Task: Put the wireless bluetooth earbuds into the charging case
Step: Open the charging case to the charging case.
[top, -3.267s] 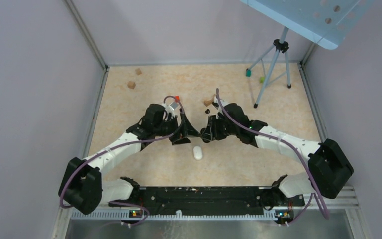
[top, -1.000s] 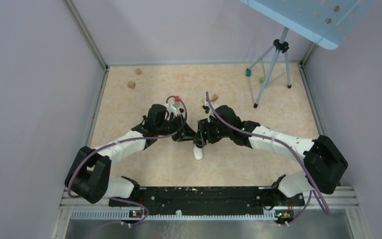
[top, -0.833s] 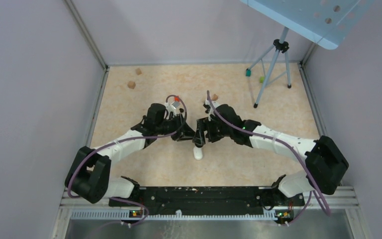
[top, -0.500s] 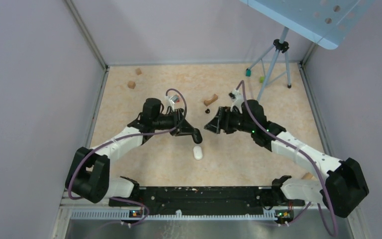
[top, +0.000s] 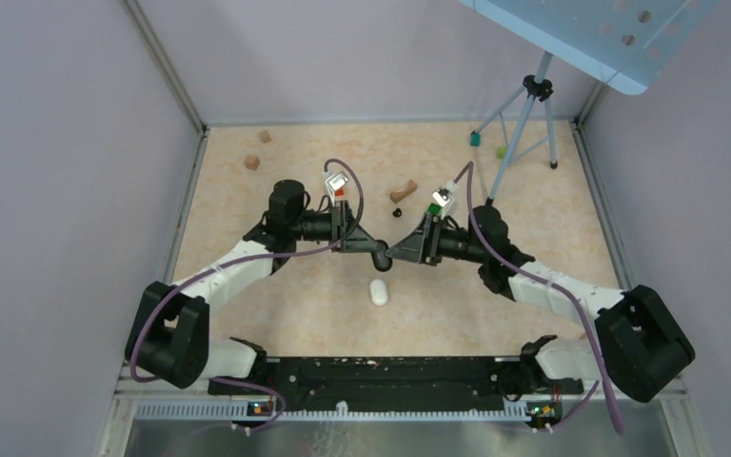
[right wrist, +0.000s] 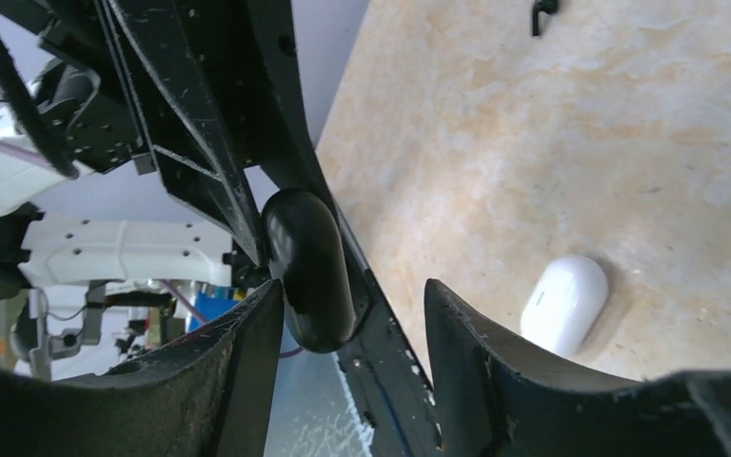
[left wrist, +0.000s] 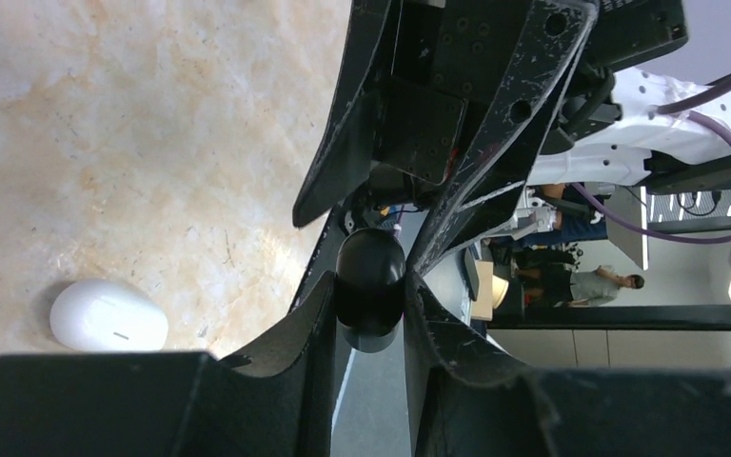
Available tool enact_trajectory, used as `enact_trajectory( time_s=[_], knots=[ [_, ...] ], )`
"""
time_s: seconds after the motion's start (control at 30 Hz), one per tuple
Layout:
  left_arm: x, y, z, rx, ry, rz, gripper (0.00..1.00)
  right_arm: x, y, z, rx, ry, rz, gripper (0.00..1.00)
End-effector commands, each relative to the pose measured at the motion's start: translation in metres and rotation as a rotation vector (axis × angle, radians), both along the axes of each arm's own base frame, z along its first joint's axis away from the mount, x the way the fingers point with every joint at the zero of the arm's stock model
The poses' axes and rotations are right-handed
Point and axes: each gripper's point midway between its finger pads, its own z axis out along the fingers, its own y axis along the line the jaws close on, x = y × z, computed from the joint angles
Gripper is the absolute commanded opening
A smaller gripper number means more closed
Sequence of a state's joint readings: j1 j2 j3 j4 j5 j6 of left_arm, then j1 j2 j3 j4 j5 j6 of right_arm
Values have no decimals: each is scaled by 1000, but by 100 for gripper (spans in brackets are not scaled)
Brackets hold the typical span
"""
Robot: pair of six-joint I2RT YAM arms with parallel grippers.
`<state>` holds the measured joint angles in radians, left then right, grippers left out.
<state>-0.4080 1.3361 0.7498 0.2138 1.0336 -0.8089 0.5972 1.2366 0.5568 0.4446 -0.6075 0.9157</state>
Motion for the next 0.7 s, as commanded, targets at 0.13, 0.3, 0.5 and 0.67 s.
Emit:
enact_trajectory(
  time_s=[0.13,0.3,0.5,0.67],
  knots=[
    [-2,-3,39,-112,-125,-51,0,-8,12,40,196,-62,93,42],
    [-3,-2,41,-118,-132,-59,0,-9,13,46,253,-57,95,25],
    [-9,1,53,-147,-166,-81,0,-7,7,41,278,-22,70,24],
    [-14,3,63,-175,-196,-98,0,-10,-2,48,385,16,68,25]
  ],
)
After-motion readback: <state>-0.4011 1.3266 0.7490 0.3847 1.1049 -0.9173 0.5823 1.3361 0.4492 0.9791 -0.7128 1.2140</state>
